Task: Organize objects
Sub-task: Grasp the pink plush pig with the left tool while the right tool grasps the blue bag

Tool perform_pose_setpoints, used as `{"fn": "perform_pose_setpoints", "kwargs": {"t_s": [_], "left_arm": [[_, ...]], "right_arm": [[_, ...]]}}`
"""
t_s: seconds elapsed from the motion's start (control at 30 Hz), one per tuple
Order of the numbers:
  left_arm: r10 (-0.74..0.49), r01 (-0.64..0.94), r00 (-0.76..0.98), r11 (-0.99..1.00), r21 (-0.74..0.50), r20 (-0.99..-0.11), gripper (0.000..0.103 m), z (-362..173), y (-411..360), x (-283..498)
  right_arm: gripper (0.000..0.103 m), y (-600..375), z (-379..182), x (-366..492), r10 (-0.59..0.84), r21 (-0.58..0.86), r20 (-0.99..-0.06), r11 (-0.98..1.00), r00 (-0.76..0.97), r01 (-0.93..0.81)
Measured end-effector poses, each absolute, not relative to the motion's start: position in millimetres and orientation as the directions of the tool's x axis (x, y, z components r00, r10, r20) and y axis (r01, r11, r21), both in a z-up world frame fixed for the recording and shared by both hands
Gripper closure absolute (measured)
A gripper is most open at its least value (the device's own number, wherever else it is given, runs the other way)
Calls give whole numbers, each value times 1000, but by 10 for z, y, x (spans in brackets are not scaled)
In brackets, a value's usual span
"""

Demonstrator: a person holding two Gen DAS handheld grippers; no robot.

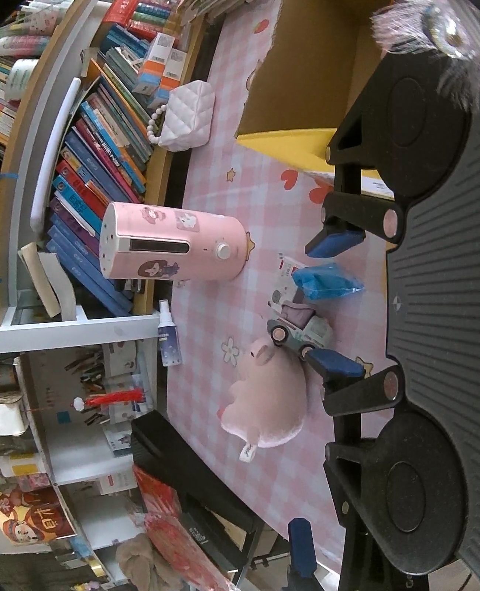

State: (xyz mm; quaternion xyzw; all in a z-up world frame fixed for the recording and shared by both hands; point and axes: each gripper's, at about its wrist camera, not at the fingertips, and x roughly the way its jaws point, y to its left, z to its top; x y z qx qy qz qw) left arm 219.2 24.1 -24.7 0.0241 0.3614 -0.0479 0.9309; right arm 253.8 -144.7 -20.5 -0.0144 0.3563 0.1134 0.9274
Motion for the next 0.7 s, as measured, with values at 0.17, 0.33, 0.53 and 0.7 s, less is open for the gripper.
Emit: {"fn": "perform_pose_setpoints", "kwargs": {"t_s": [0.17,0.33,0.53,0.7], "left_arm": [[-55,76,735,997,1,-676,24,-279,288,2383],[-46,50,744,999,-14,-666,23,-298,311,2589],[-47,38,740,999,-27,-671,23,-355,278,2788],[-72,48,726,997,-54,-684,21,-439,217,2964]], "right_arm": [[47,-1384,-299,2694,186,65,-701,978,689,-197],[52,-1310,-394,2784,80,53,-713,997,697,-61],[55,-1276,-571,2966,14,20,-734,1000,679,1],[59,-1336,-752,3132,1,29,-773,999,635,35]]}}
